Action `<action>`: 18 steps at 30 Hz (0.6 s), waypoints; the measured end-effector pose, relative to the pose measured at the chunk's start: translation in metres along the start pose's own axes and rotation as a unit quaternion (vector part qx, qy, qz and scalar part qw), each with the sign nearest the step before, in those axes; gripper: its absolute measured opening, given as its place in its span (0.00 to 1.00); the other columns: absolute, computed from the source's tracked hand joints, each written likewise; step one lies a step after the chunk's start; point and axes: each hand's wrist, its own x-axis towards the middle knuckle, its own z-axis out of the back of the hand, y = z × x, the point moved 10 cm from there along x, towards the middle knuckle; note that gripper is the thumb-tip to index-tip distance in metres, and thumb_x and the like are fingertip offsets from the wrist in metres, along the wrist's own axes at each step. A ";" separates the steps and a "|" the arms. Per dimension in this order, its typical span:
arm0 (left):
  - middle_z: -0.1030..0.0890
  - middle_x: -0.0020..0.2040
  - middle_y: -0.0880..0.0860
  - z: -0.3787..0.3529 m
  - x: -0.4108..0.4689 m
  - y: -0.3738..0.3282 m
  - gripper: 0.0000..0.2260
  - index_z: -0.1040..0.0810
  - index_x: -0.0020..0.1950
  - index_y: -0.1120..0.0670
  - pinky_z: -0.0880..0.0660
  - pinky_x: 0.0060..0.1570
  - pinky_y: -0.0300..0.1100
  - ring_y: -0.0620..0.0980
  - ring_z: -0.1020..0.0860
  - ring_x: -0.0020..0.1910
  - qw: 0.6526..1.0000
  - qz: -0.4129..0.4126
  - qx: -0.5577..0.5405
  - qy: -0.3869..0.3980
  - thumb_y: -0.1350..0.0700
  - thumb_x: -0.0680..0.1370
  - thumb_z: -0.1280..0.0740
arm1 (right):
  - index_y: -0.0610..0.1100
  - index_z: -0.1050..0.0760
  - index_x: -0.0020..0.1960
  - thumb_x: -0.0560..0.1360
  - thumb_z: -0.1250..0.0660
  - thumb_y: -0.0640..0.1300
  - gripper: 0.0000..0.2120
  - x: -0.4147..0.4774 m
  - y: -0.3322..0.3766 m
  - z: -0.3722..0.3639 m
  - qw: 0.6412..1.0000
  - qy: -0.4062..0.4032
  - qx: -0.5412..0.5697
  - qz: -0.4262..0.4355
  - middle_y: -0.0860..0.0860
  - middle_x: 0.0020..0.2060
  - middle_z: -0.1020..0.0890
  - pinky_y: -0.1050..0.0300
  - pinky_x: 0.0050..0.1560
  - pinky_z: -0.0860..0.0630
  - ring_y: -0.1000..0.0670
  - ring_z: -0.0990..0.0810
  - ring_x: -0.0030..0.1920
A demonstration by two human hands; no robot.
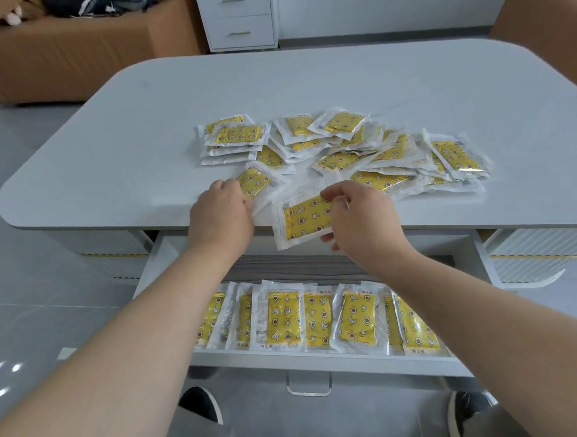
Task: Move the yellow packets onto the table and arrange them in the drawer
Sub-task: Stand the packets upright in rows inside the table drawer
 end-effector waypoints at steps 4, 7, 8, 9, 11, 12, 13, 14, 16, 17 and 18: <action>0.24 0.53 0.55 0.008 0.000 0.011 0.10 0.27 0.54 0.55 0.26 0.49 0.51 0.57 0.24 0.51 0.998 0.034 -0.037 -0.025 0.53 0.79 0.30 | 0.49 0.20 0.56 0.82 0.37 0.49 0.09 -0.004 0.002 -0.001 1.000 -0.006 0.001 0.023 0.54 0.49 0.17 0.45 0.51 0.18 0.48 0.15 0.48; 0.25 0.63 0.57 0.004 0.000 0.025 0.22 0.28 0.67 0.55 0.28 0.57 0.51 0.58 0.26 0.61 0.993 0.096 -0.071 0.001 0.49 0.77 0.27 | 0.50 0.22 0.57 0.78 0.30 0.50 0.10 -0.005 0.000 -0.001 0.999 -0.006 -0.015 0.032 0.54 0.51 0.19 0.47 0.53 0.19 0.46 0.16 0.49; 0.25 0.65 0.58 0.002 0.001 0.027 0.26 0.30 0.70 0.56 0.28 0.60 0.52 0.59 0.27 0.64 0.992 0.104 -0.070 0.008 0.48 0.77 0.27 | 0.50 0.23 0.56 0.77 0.29 0.48 0.09 -0.005 0.000 0.000 0.999 -0.006 -0.020 0.033 0.55 0.51 0.20 0.48 0.52 0.19 0.46 0.16 0.48; 0.24 0.66 0.57 0.001 0.001 0.028 0.28 0.31 0.72 0.55 0.28 0.62 0.53 0.59 0.27 0.66 0.992 0.105 -0.069 0.012 0.47 0.76 0.27 | 0.51 0.25 0.55 0.77 0.29 0.45 0.09 -0.005 0.000 -0.001 0.999 -0.002 -0.023 0.033 0.56 0.50 0.21 0.49 0.50 0.19 0.46 0.16 0.47; 0.22 0.65 0.56 0.001 0.002 0.030 0.31 0.31 0.74 0.54 0.28 0.63 0.55 0.59 0.27 0.66 0.992 0.108 -0.070 0.014 0.46 0.75 0.26 | 0.52 0.27 0.55 0.77 0.29 0.42 0.11 -0.006 0.001 -0.004 0.999 0.008 -0.010 0.032 0.61 0.47 0.25 0.49 0.46 0.19 0.47 0.16 0.44; 0.22 0.64 0.55 0.003 0.001 0.033 0.32 0.31 0.74 0.53 0.27 0.63 0.54 0.58 0.26 0.65 0.990 0.116 -0.078 0.012 0.47 0.74 0.25 | 0.52 0.29 0.56 0.77 0.29 0.41 0.12 -0.007 0.001 -0.005 0.999 0.014 -0.001 0.032 0.61 0.46 0.25 0.52 0.43 0.19 0.47 0.16 0.43; 0.21 0.64 0.55 0.004 0.000 0.036 0.32 0.30 0.73 0.53 0.26 0.61 0.52 0.58 0.25 0.63 0.987 0.128 -0.095 0.014 0.48 0.73 0.24 | 0.52 0.30 0.57 0.77 0.29 0.40 0.14 -0.008 0.002 -0.006 0.999 0.019 0.007 0.035 0.61 0.45 0.25 0.56 0.38 0.19 0.49 0.17 0.41; 0.20 0.62 0.54 0.005 -0.003 0.037 0.29 0.28 0.71 0.53 0.24 0.55 0.49 0.56 0.23 0.60 0.983 0.139 -0.119 0.021 0.50 0.72 0.23 | 0.52 0.31 0.59 0.77 0.29 0.40 0.16 -0.008 0.004 -0.007 0.999 0.021 0.015 0.040 0.60 0.44 0.25 0.61 0.33 0.21 0.51 0.18 0.38; 0.17 0.53 0.53 0.007 -0.008 0.038 0.18 0.19 0.60 0.53 0.26 0.40 0.41 0.53 0.20 0.48 0.975 0.147 -0.162 0.046 0.54 0.72 0.22 | 0.52 0.33 0.62 0.77 0.29 0.39 0.19 -0.010 0.009 -0.008 0.998 0.023 0.029 0.052 0.60 0.42 0.24 0.70 0.27 0.27 0.58 0.21 0.37; 0.16 0.48 0.52 0.008 -0.011 0.038 0.13 0.17 0.54 0.53 0.28 0.36 0.40 0.51 0.20 0.44 0.970 0.149 -0.180 0.062 0.56 0.72 0.22 | 0.52 0.34 0.64 0.77 0.29 0.39 0.21 -0.011 0.012 -0.009 0.997 0.023 0.034 0.057 0.60 0.42 0.24 0.72 0.27 0.28 0.59 0.21 0.38; 0.16 0.45 0.51 0.009 -0.014 0.039 0.09 0.16 0.51 0.53 0.28 0.35 0.40 0.50 0.20 0.42 0.964 0.154 -0.203 0.079 0.56 0.72 0.23 | 0.52 0.34 0.67 0.77 0.29 0.39 0.23 -0.012 0.015 -0.012 0.997 0.025 0.038 0.062 0.59 0.42 0.24 0.74 0.27 0.29 0.60 0.22 0.39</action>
